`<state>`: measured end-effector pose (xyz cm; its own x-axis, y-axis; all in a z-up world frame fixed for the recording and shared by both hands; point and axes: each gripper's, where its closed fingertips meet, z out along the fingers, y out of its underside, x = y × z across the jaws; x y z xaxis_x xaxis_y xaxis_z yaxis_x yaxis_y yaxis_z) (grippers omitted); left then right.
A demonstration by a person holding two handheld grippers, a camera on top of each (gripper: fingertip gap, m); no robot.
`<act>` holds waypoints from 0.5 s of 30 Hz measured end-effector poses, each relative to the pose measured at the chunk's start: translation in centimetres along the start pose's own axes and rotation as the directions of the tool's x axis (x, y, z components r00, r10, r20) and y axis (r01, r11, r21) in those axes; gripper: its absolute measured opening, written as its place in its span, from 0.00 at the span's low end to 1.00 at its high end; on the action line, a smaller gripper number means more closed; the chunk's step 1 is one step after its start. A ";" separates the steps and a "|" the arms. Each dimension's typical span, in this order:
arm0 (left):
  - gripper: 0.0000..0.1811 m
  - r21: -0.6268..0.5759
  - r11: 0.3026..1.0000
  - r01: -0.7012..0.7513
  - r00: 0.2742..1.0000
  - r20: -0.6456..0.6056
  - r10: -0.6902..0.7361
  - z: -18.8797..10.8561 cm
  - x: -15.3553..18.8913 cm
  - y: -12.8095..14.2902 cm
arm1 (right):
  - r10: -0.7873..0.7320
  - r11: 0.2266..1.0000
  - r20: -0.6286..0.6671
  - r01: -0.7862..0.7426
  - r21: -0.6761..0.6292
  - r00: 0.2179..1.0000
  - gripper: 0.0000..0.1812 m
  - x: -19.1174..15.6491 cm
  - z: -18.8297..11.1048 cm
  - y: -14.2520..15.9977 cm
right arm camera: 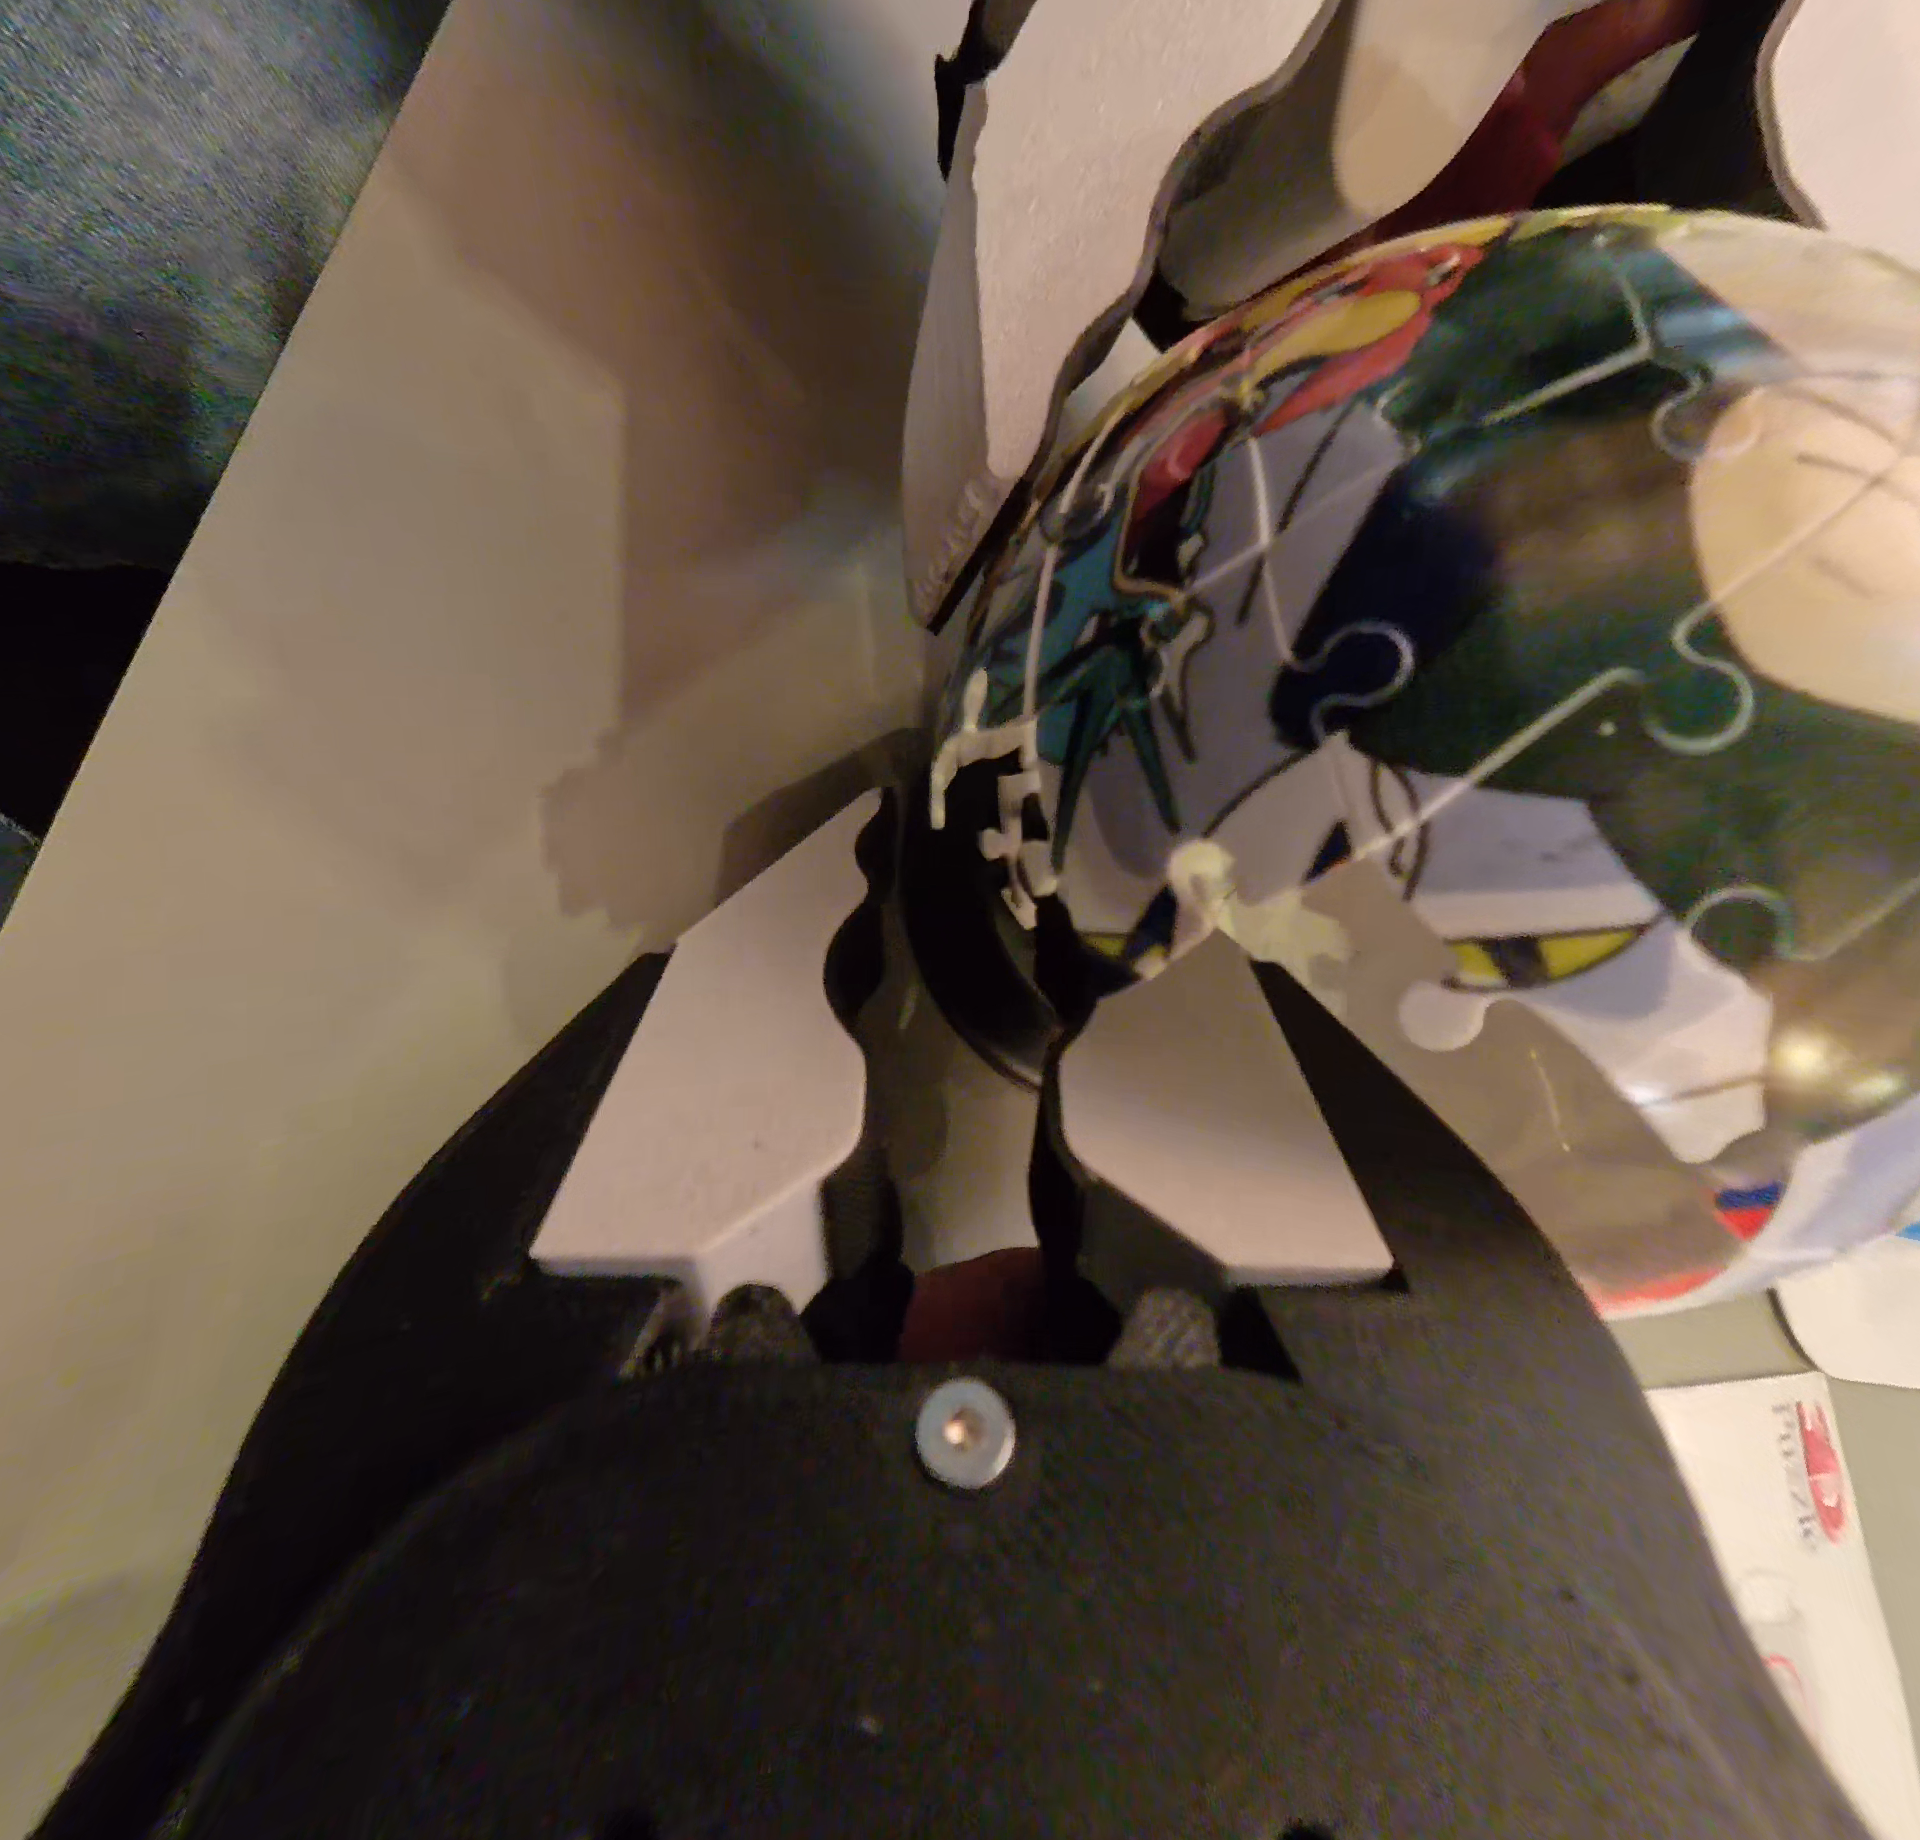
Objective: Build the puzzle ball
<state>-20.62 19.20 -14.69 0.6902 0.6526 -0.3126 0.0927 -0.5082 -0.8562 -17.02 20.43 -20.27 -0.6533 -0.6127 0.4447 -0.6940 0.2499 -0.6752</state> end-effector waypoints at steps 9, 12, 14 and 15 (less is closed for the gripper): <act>0.71 0.001 1.000 0.002 1.000 0.001 -0.002 0.1 0.0 0.0 | 0.062 0.998 0.062 -0.062 0.000 0.996 0.16 -0.6 0.0 -0.3; 0.71 0.004 1.000 0.003 1.000 0.001 -0.003 0.1 0.0 0.0 | 0.063 0.998 0.083 -0.065 0.017 0.995 0.17 -1.0 -0.1 -0.6; 0.71 0.004 1.000 0.003 1.000 0.001 -0.003 0.1 0.0 0.0 | 0.067 0.997 0.110 -0.070 0.021 0.992 0.18 -1.3 -0.1 -0.8; 0.71 0.004 1.000 0.002 1.000 0.001 -0.002 0.1 0.0 0.0 | 0.063 0.998 0.109 -0.066 0.022 0.992 0.18 -1.3 -0.1 -0.8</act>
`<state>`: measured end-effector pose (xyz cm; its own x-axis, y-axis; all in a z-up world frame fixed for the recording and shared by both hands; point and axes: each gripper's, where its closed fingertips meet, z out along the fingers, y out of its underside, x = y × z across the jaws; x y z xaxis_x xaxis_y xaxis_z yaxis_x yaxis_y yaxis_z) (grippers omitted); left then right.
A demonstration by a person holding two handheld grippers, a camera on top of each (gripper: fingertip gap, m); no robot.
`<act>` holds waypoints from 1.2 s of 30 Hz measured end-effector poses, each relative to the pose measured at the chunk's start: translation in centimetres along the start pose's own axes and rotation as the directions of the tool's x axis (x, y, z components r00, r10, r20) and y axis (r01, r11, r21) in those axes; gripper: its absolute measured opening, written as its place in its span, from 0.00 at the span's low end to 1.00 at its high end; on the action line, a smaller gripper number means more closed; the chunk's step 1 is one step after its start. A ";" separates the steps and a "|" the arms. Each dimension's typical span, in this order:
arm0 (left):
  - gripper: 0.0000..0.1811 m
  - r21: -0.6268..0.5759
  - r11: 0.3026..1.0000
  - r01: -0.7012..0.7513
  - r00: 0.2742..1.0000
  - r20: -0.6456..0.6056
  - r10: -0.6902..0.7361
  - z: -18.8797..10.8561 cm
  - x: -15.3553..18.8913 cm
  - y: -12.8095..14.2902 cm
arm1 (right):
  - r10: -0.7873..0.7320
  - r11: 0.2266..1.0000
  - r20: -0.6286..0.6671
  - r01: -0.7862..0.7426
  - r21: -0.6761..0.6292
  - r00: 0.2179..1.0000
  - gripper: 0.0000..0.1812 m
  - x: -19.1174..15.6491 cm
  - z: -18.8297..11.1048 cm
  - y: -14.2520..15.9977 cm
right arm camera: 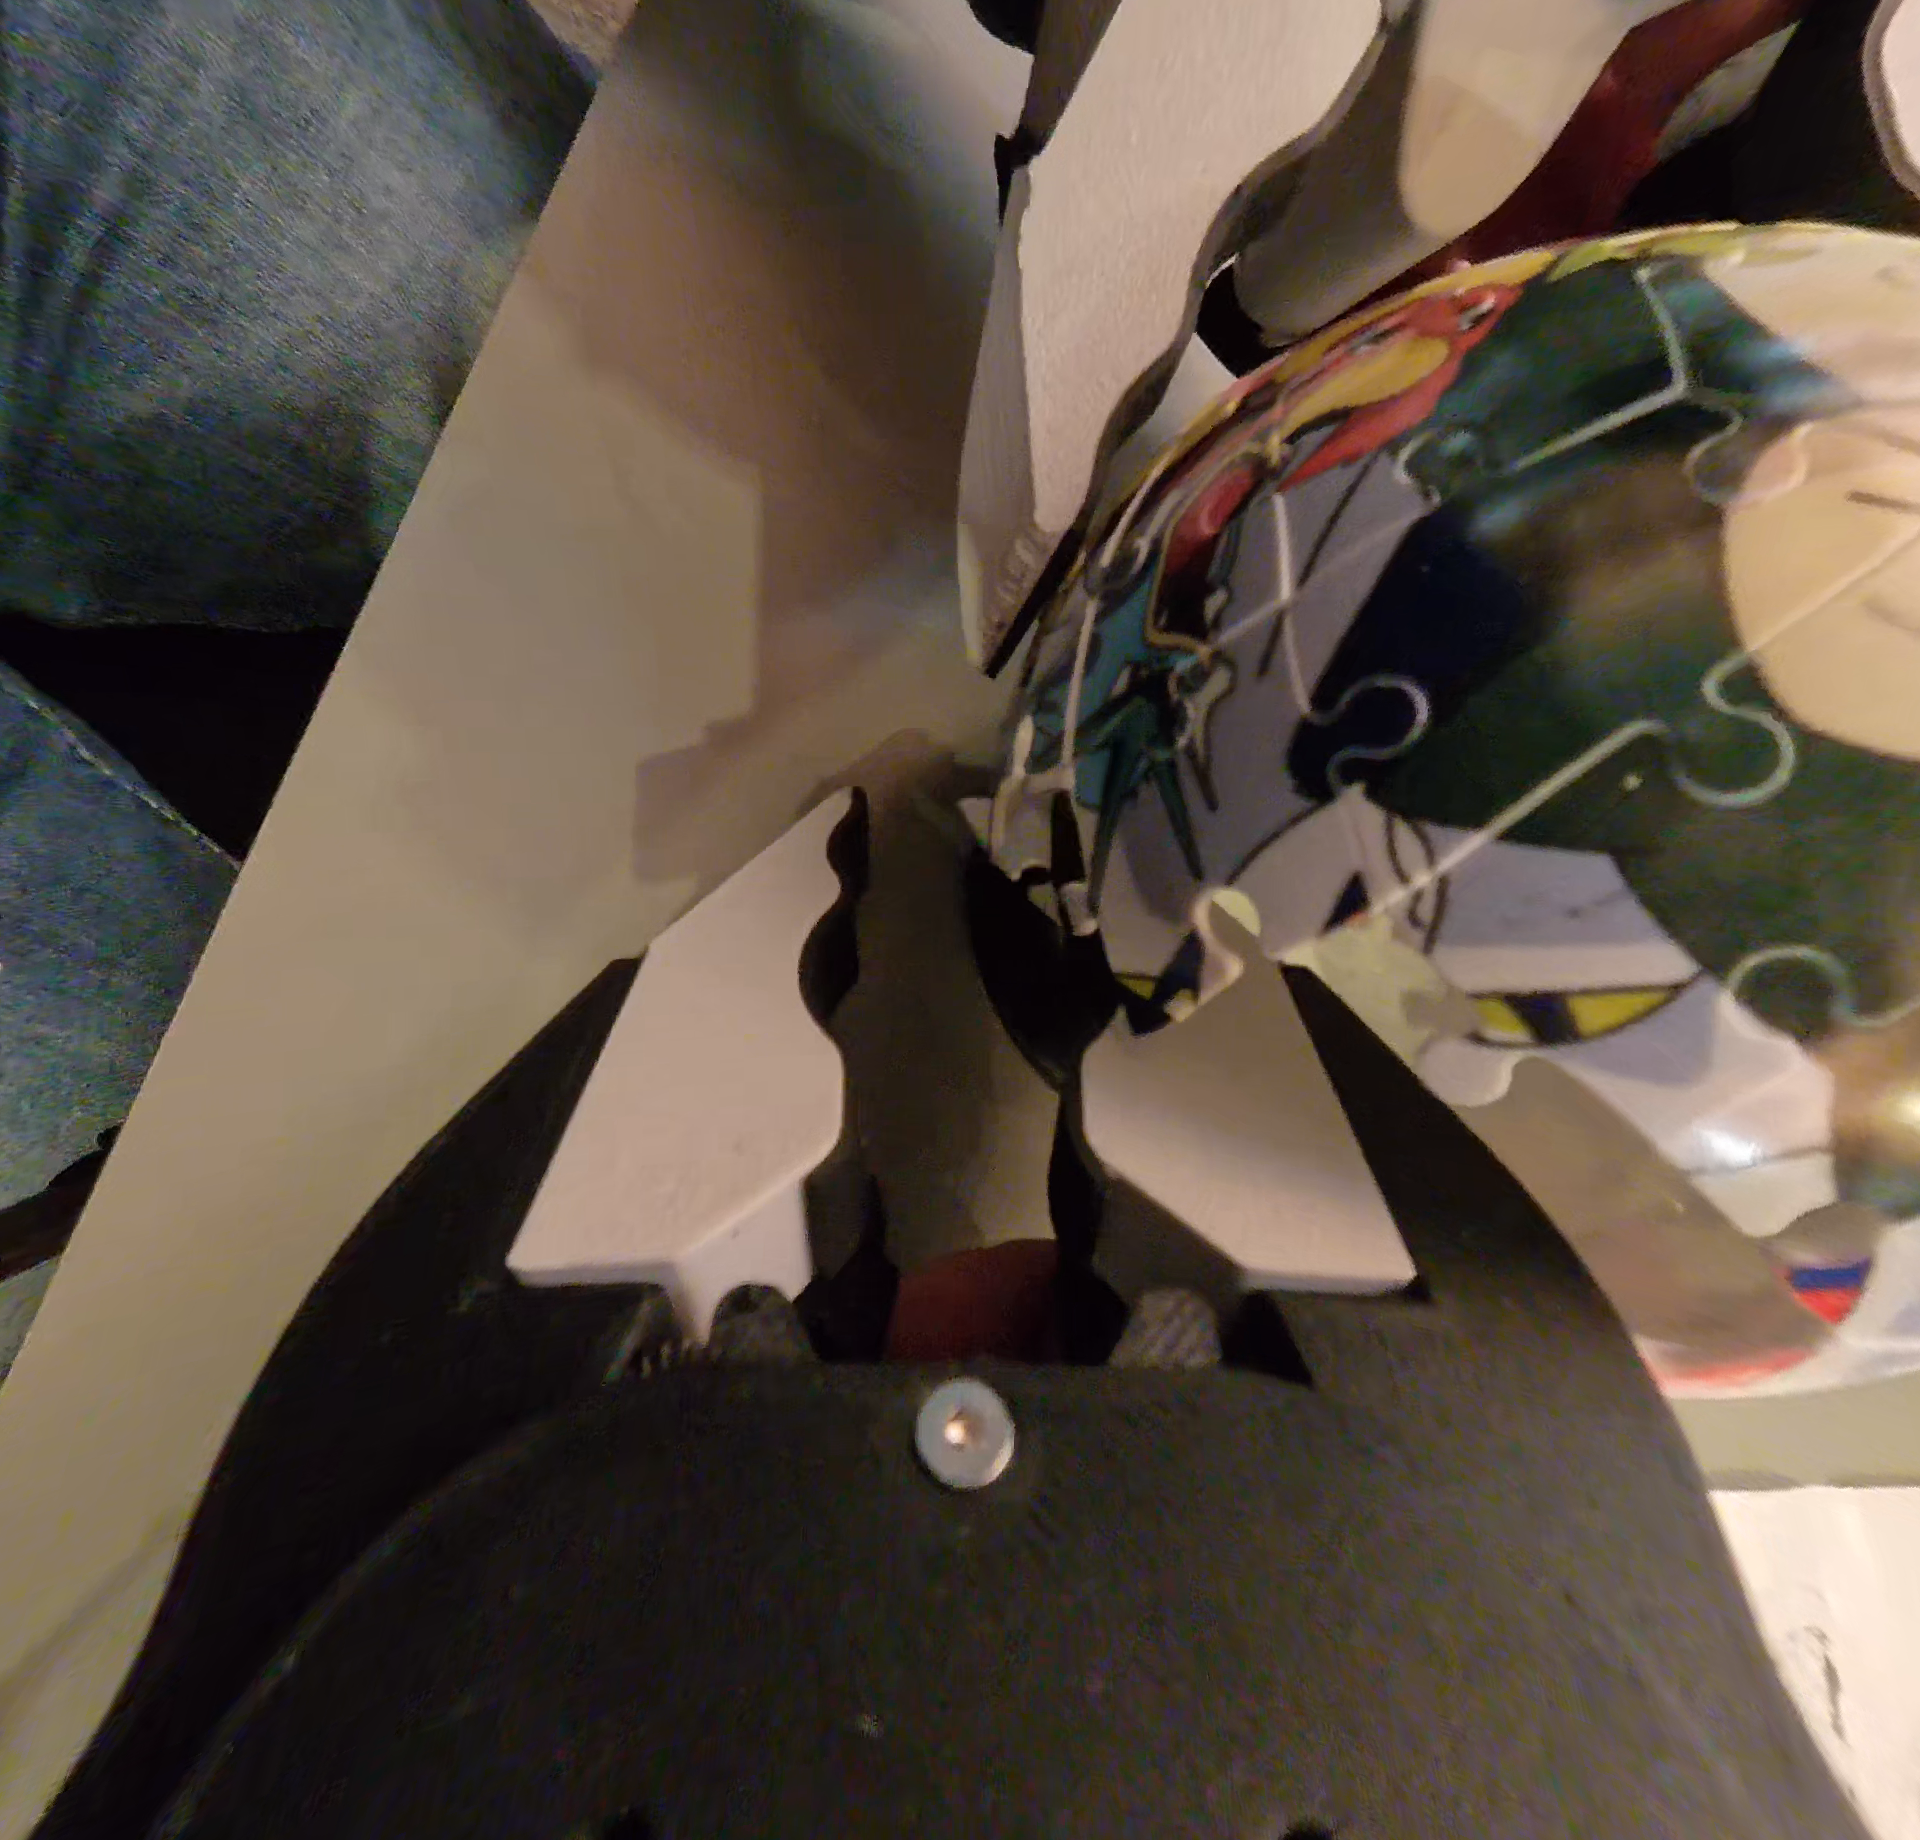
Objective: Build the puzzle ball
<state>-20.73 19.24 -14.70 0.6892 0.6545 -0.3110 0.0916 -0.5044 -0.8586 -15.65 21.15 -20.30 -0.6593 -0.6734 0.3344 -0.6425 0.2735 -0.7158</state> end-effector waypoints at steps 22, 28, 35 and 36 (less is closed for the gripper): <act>0.71 -0.007 1.000 -0.004 1.000 0.003 0.004 0.0 0.1 0.0 | 0.134 0.991 -0.094 -0.131 0.037 0.987 0.15 0.6 -3.2 1.2; 0.71 -0.005 1.000 0.006 1.000 0.008 -0.006 -0.1 0.1 0.1 | 0.197 0.980 -0.065 -0.196 0.022 0.978 0.15 -1.3 -3.3 0.3; 0.71 -0.005 1.000 0.007 1.000 0.013 -0.006 -0.2 -0.1 0.2 | 0.218 0.974 -0.012 -0.218 -0.054 0.976 0.18 -4.5 -0.9 -0.8; 0.71 -0.003 1.000 0.007 1.000 0.011 -0.007 -0.3 -0.1 0.2 | 0.196 0.978 -0.019 -0.197 -0.065 0.980 0.18 -4.6 -0.5 -0.9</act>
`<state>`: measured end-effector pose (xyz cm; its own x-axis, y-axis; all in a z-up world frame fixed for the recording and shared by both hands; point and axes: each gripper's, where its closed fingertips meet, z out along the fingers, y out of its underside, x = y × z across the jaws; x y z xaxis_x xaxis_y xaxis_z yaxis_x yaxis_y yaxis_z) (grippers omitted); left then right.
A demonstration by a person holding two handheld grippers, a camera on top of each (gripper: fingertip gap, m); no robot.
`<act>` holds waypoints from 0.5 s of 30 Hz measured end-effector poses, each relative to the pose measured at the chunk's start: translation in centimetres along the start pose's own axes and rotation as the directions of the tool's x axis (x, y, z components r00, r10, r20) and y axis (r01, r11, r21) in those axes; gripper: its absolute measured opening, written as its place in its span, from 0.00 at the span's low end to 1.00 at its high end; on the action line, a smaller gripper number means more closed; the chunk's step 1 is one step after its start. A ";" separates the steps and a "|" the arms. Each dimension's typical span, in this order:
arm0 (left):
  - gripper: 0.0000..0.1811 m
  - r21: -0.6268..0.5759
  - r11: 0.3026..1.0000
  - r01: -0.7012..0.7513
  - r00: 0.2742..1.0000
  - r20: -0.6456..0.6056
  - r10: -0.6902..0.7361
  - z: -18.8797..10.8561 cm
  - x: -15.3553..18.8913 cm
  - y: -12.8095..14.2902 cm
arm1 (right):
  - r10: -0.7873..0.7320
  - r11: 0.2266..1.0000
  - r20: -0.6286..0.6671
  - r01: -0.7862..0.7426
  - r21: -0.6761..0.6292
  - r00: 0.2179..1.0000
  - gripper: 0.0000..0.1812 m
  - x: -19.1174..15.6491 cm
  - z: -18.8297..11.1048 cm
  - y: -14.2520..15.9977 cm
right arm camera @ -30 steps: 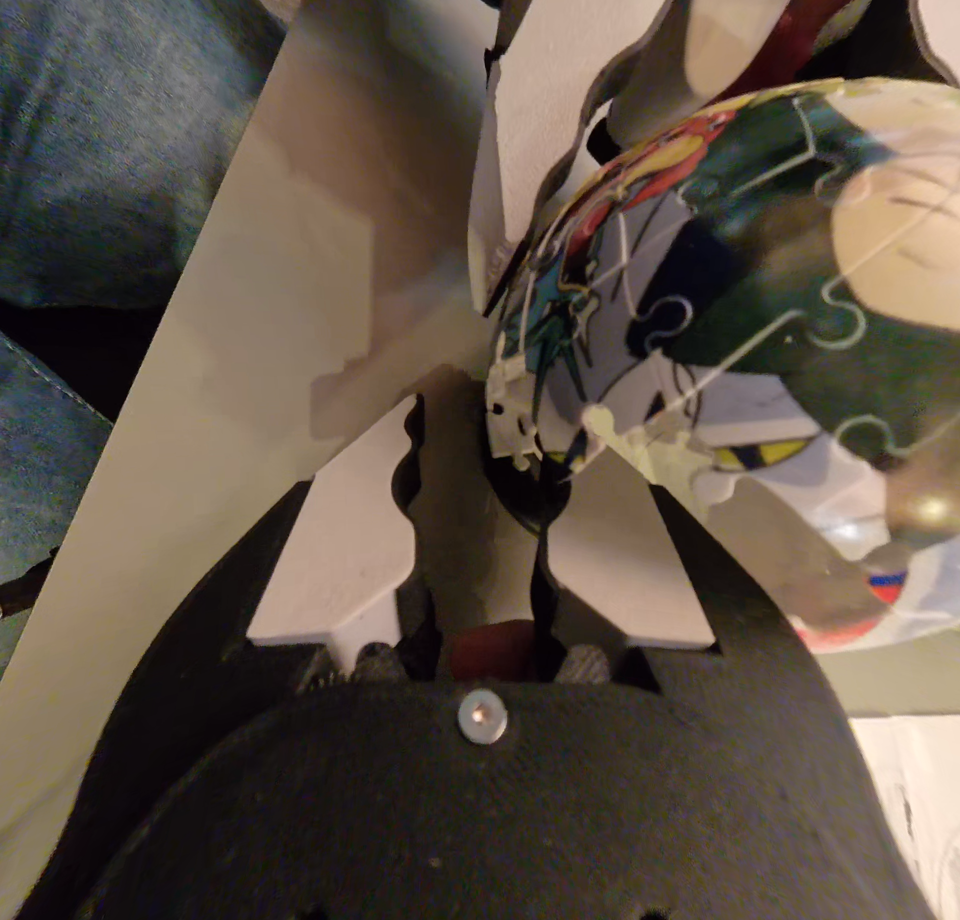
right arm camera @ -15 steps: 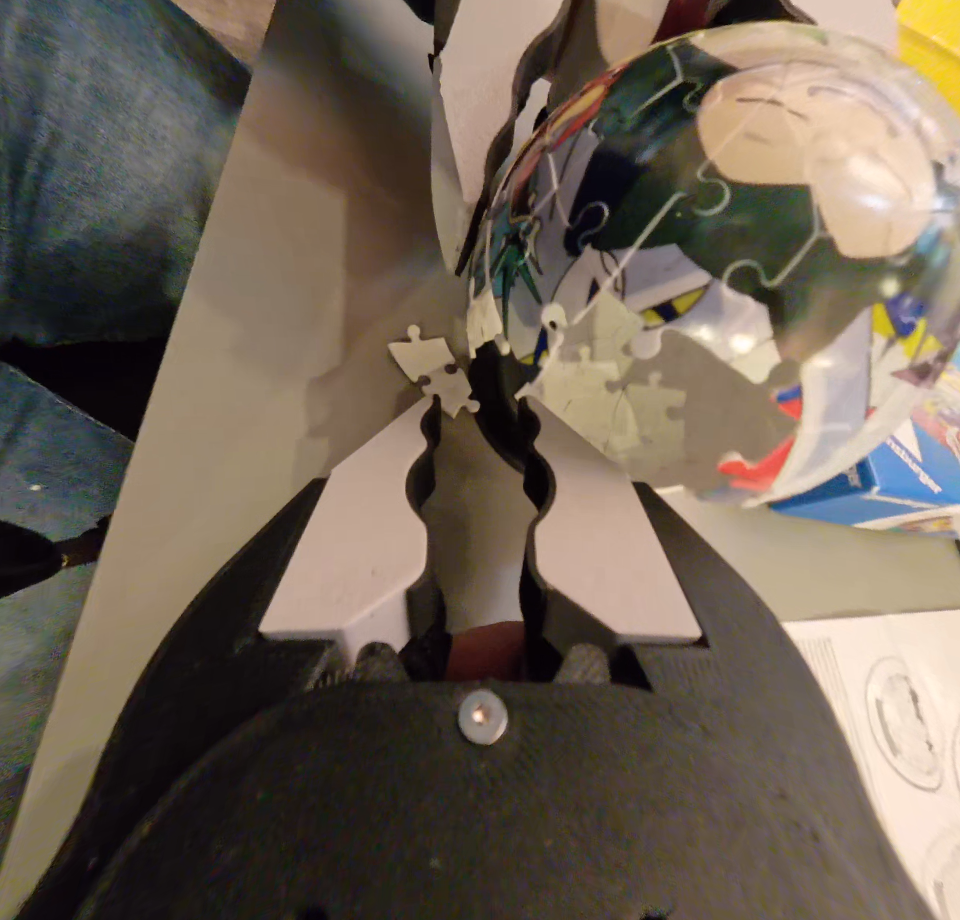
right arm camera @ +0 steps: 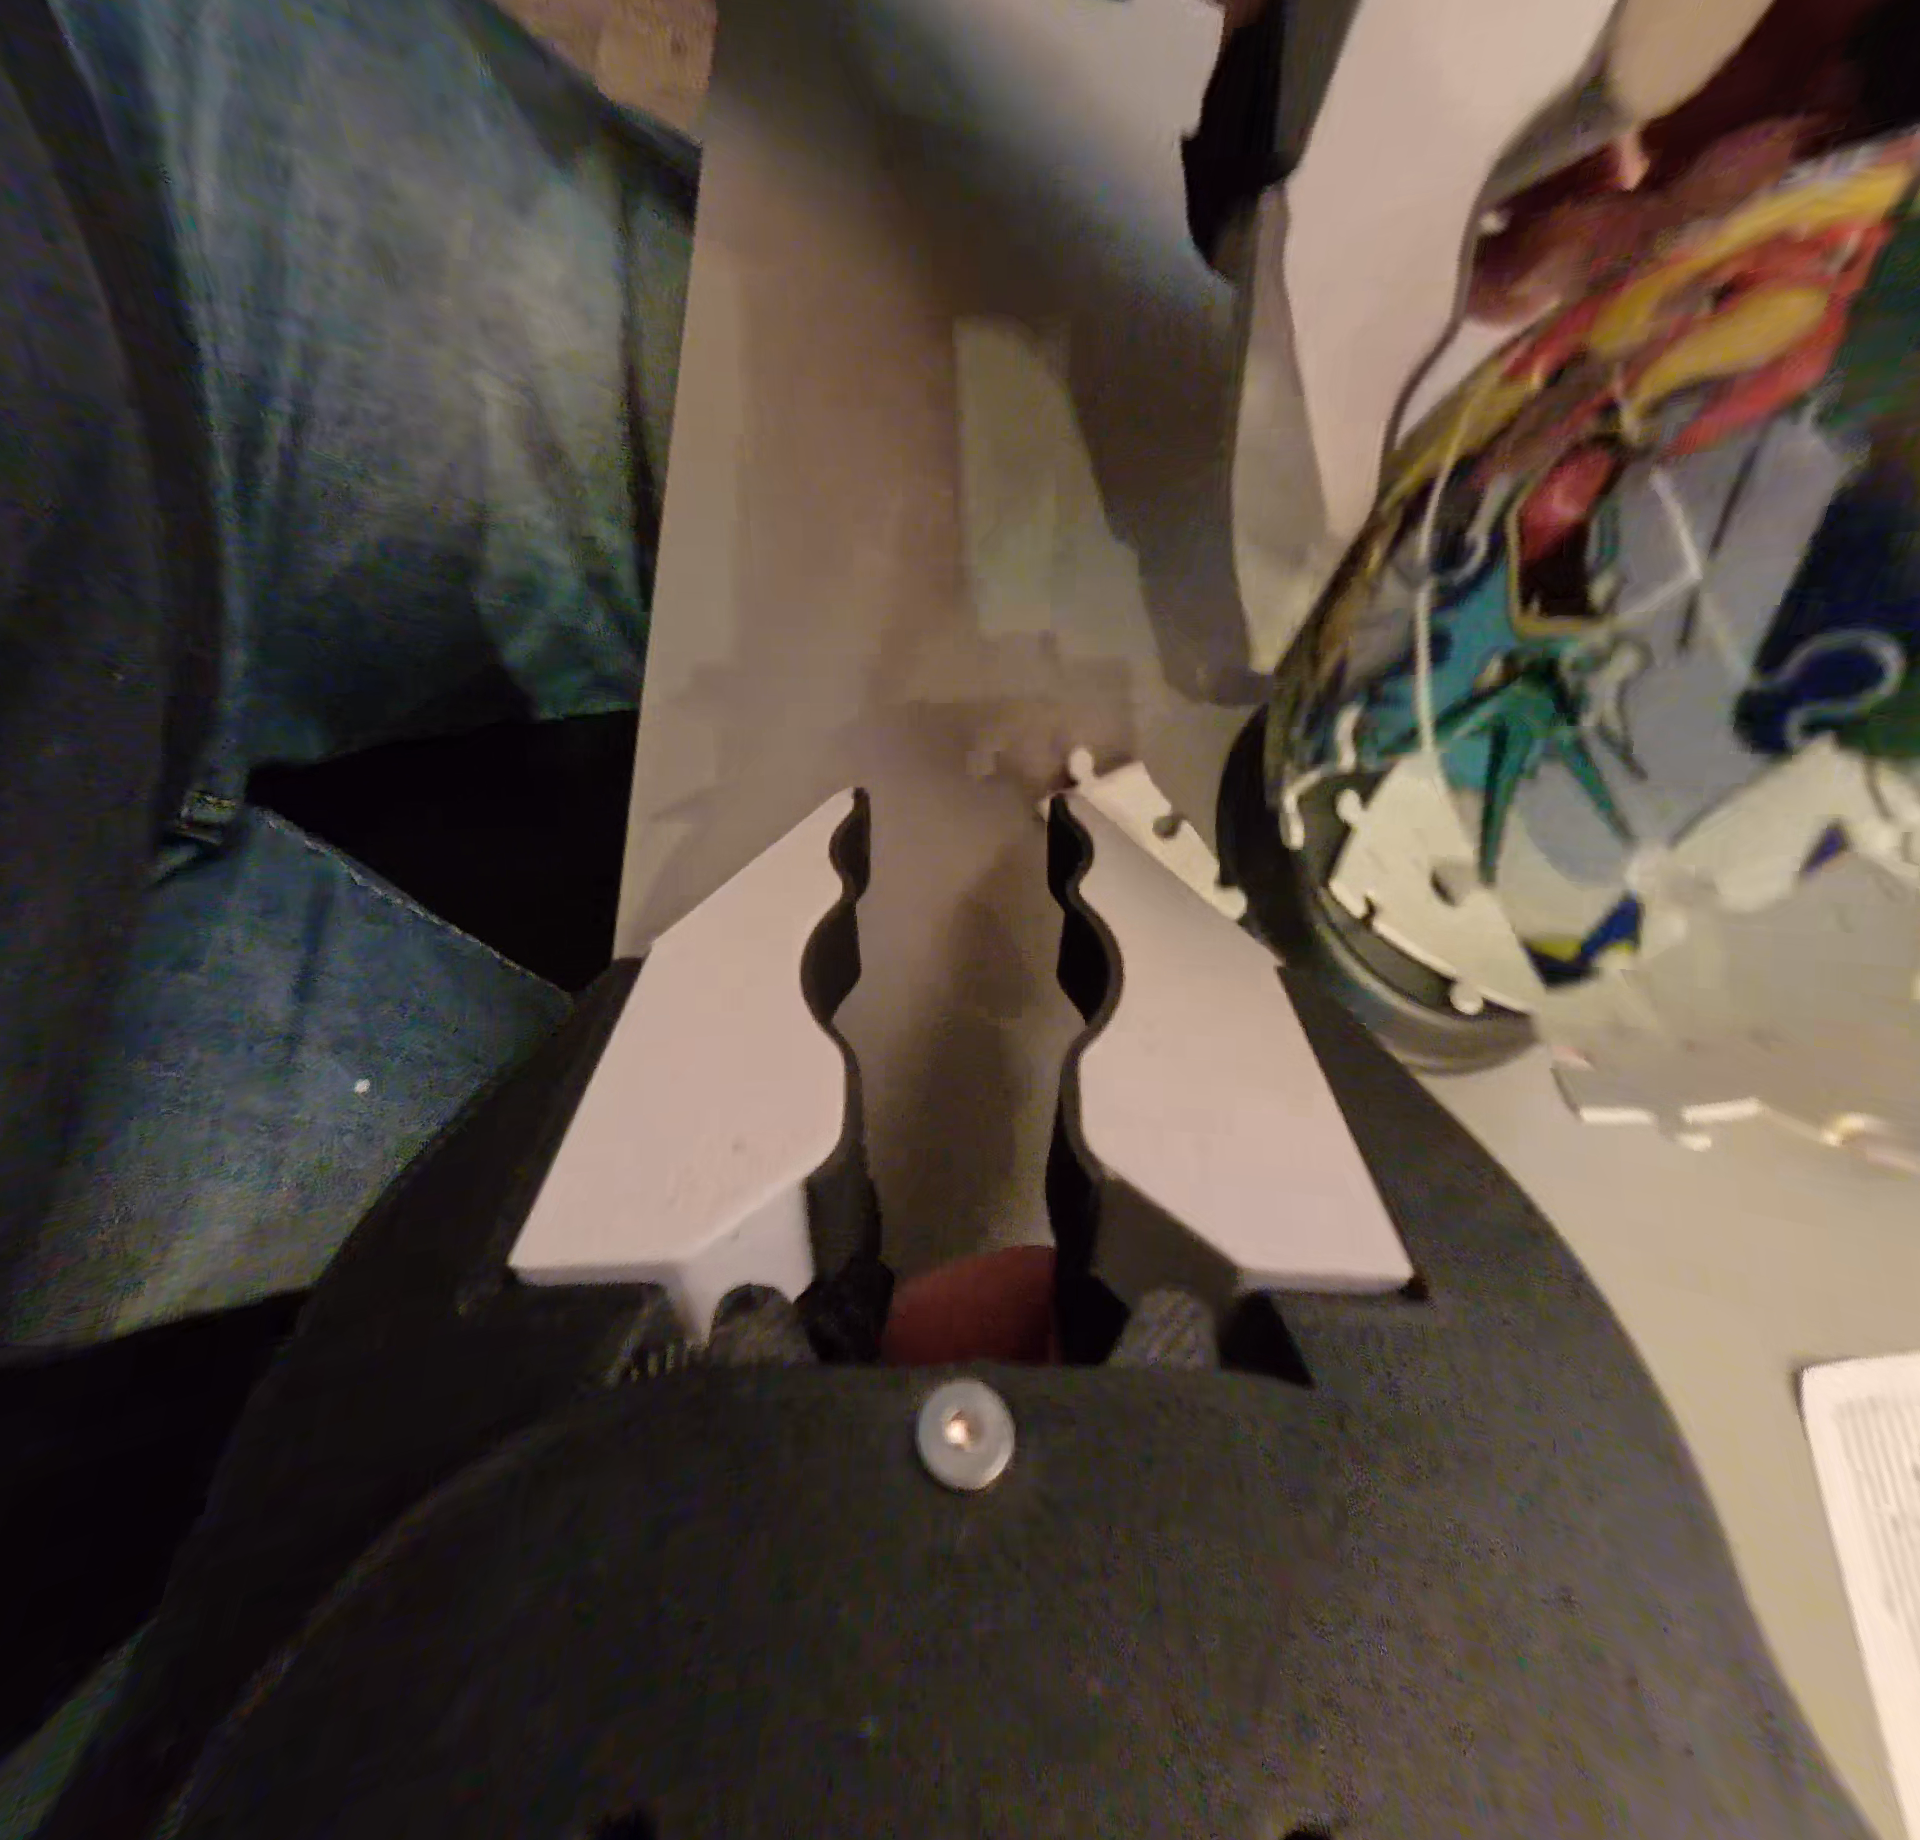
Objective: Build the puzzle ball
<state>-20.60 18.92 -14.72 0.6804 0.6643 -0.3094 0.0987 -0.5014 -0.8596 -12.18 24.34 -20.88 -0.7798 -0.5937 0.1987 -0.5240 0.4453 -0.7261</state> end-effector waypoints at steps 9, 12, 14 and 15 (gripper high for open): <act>0.71 0.007 1.000 -0.005 1.000 -0.015 0.005 -0.1 0.0 0.0 | 0.155 0.987 0.051 -0.152 -0.052 0.987 0.17 0.4 0.1 0.6; 0.71 0.013 1.000 -0.003 1.000 -0.015 0.003 -0.1 0.0 0.0 | 0.189 0.981 0.049 -0.186 -0.058 0.981 0.15 0.9 -0.5 1.4; 0.71 0.013 1.000 -0.001 1.000 -0.017 0.001 0.0 0.0 -0.1 | 0.200 0.978 0.045 -0.197 -0.064 0.979 0.15 1.1 -1.0 1.9; 0.71 0.012 1.000 -0.002 1.000 -0.018 0.002 0.0 0.0 -0.1 | 0.189 0.981 0.026 -0.187 -0.061 0.982 0.14 1.4 -1.2 2.0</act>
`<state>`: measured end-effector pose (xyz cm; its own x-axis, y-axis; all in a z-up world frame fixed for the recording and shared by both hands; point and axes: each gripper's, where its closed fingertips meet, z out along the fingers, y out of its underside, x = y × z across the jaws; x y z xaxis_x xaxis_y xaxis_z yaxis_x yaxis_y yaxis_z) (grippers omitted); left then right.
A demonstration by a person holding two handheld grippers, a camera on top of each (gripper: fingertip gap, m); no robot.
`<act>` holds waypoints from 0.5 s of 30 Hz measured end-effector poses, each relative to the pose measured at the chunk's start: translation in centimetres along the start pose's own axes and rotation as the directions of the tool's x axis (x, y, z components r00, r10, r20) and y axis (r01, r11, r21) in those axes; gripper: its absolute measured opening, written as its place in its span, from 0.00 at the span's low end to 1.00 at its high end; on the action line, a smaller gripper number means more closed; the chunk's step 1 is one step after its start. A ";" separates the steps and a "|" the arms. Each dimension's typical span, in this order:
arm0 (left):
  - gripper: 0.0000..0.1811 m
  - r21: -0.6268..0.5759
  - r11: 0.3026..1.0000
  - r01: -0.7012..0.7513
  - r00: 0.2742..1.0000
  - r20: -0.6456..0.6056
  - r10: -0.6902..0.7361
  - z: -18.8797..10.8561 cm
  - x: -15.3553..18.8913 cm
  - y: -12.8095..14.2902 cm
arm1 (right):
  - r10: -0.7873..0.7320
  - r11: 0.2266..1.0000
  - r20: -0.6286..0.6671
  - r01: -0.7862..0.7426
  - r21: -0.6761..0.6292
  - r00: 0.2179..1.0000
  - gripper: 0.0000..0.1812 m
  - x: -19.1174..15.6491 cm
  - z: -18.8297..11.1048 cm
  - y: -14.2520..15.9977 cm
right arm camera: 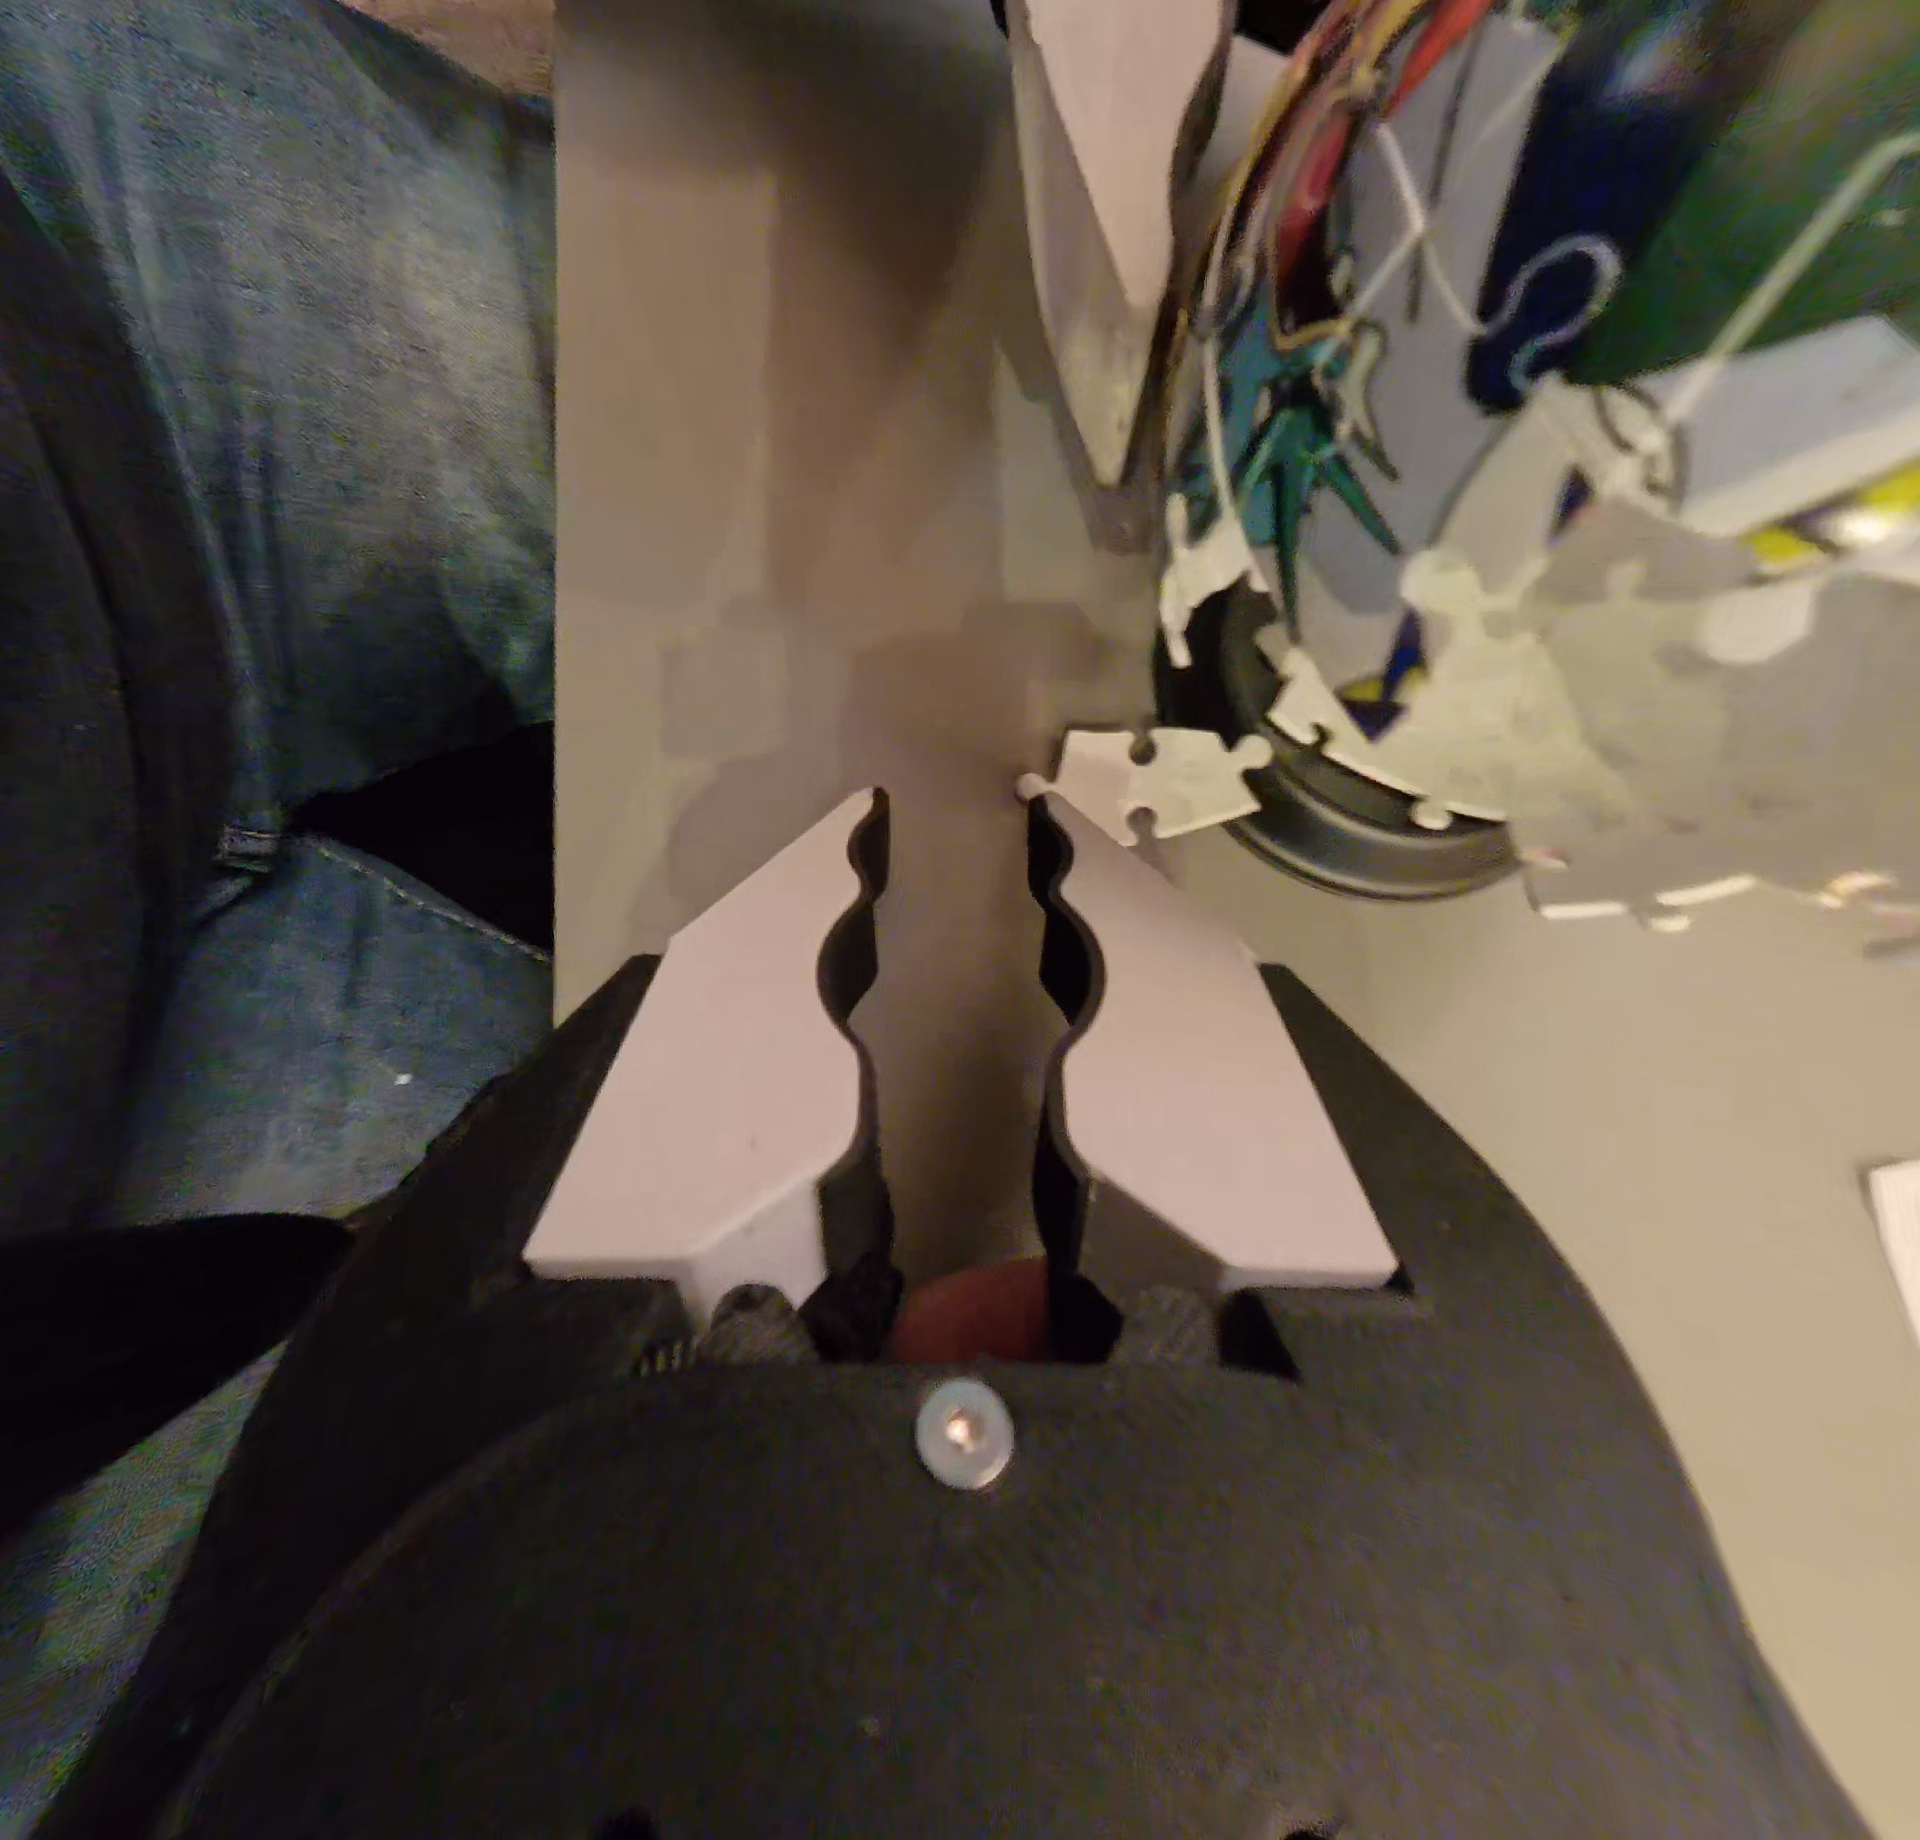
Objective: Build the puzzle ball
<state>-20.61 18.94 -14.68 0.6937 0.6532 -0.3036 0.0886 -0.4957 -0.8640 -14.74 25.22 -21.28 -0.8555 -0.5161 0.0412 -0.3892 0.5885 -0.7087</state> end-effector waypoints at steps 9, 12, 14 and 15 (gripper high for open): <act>0.71 0.003 1.000 0.001 1.000 -0.001 -0.001 0.0 0.1 -0.1 | 0.057 0.998 -0.205 -0.058 0.001 0.977 0.15 2.0 -0.3 -0.1; 0.71 0.006 1.000 0.001 1.000 -0.004 -0.001 0.0 0.1 -0.1 | 0.089 0.996 -0.207 -0.091 0.002 0.974 0.11 2.1 0.0 0.2; 0.71 0.008 1.000 -0.001 1.000 -0.006 0.001 0.0 0.1 -0.1 | 0.073 0.997 -0.210 -0.075 -0.004 0.975 0.09 2.6 -0.3 0.5; 0.71 0.010 1.000 0.000 1.000 -0.008 0.000 0.0 0.1 -0.1 | 0.045 0.999 -0.197 -0.049 -0.013 0.979 0.07 2.6 -0.5 0.7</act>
<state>-20.50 19.05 -14.62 0.6992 0.6488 -0.3002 0.0818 -0.4897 -0.8680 -17.37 24.55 -21.31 -0.9228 -0.3561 0.1471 -0.3513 0.6207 -0.7010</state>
